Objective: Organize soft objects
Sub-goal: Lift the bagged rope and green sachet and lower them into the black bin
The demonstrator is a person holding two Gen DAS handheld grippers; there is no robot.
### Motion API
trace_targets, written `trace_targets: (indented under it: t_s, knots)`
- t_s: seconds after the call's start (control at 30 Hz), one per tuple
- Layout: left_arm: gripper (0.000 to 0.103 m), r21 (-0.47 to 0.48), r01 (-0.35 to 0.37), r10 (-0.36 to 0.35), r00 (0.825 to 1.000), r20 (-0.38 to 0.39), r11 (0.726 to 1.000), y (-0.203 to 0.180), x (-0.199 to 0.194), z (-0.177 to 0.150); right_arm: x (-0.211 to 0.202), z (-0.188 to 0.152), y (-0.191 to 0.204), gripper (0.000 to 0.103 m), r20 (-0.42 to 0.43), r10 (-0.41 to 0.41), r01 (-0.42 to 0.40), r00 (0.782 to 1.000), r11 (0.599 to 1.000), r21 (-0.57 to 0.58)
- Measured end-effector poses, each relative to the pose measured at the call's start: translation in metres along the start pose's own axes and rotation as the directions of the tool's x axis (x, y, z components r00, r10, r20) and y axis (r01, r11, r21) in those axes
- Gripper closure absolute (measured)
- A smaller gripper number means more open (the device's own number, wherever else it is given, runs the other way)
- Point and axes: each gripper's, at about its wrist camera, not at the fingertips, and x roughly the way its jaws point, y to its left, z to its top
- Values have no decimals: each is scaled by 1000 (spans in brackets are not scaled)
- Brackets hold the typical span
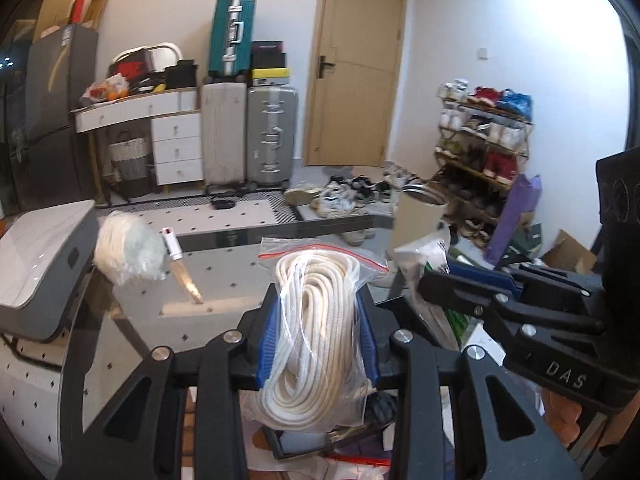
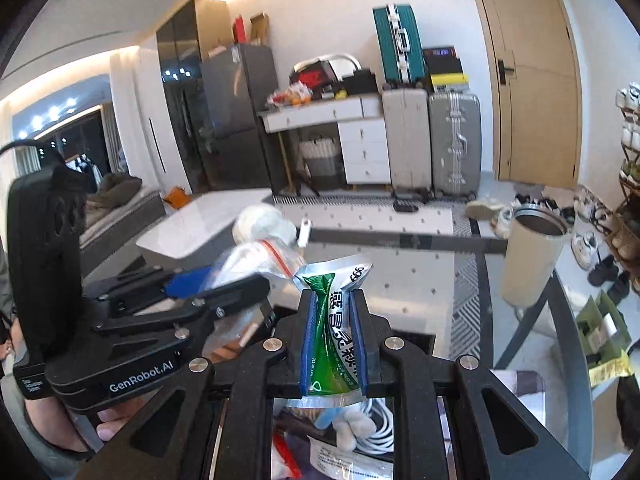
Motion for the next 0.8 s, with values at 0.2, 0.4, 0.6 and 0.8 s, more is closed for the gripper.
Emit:
trace_targets:
  t_s: [0.2, 0.4, 0.6, 0.8]
  knots:
    - [69, 12, -32, 33, 997, -74, 999, -4, 15, -9, 19, -9, -7, 87, -74, -20, 20, 997, 1000, 9]
    - [69, -4, -12, 11, 990, -144, 1000, -2, 30, -17, 28, -12, -16, 87, -118, -21, 25, 993, 999, 27]
    - [69, -26, 0, -5, 980, -200, 1000, 0, 40, -22, 40, -19, -22, 87, -161, -18, 26, 987, 999, 46]
    - [65, -25, 1, -6, 975, -220, 1000, 1, 42, -27, 48, -28, -21, 80, -224, -13, 23, 974, 999, 45]
